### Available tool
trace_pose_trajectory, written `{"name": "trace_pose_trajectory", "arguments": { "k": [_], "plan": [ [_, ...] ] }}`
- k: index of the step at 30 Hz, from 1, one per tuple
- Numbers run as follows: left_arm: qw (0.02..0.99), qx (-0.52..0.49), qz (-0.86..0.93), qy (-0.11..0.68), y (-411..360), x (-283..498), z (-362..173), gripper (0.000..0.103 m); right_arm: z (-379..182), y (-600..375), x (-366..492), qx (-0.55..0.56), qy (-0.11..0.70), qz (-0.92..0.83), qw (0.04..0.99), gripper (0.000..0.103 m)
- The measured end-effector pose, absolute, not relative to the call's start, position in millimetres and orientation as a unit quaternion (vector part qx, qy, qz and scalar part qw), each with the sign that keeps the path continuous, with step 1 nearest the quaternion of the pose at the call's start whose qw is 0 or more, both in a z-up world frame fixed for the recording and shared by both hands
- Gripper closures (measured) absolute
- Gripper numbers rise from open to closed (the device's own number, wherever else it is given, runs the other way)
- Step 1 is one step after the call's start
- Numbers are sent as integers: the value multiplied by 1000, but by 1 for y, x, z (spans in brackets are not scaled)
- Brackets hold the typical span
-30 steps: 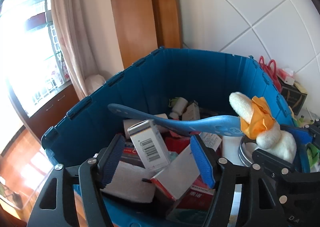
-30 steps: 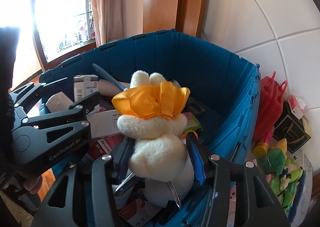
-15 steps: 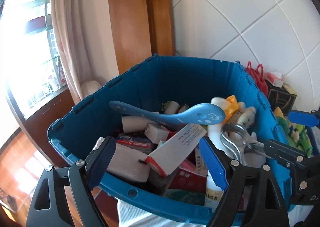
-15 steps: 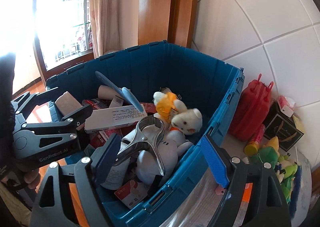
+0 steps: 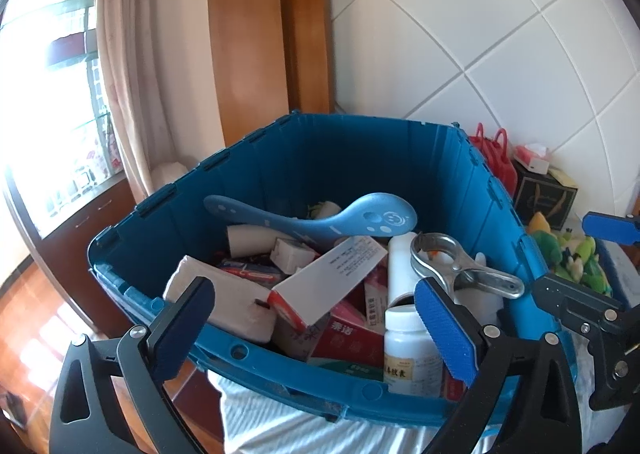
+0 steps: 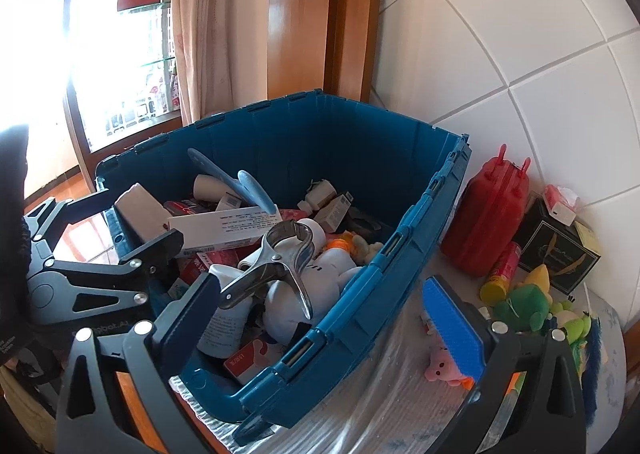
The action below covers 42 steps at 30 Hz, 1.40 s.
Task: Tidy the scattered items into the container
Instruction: 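Withdraw both tools from the crate back toward the table pile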
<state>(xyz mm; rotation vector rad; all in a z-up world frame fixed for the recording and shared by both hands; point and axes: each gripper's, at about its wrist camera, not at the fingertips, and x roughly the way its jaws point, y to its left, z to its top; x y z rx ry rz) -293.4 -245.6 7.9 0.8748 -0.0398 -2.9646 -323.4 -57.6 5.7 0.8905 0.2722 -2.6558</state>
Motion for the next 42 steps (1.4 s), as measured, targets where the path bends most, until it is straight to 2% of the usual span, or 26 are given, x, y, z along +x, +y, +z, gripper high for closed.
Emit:
{"name": "trace_pose_trajectory", "arguments": {
  "k": [12,22,42],
  "plan": [
    [7,282,-959,-20,-214,-273,14,2,7,-28,-302,308,73,-937,146,0],
    [-45,274,-960,-35,-168,-261,20,2,10,12,-277,307,50,-944,107,0],
    [-166,284,-941,-79,19,-248,12,2,-3,182,-225,324,-12,-946,-14,0]
  ]
}}
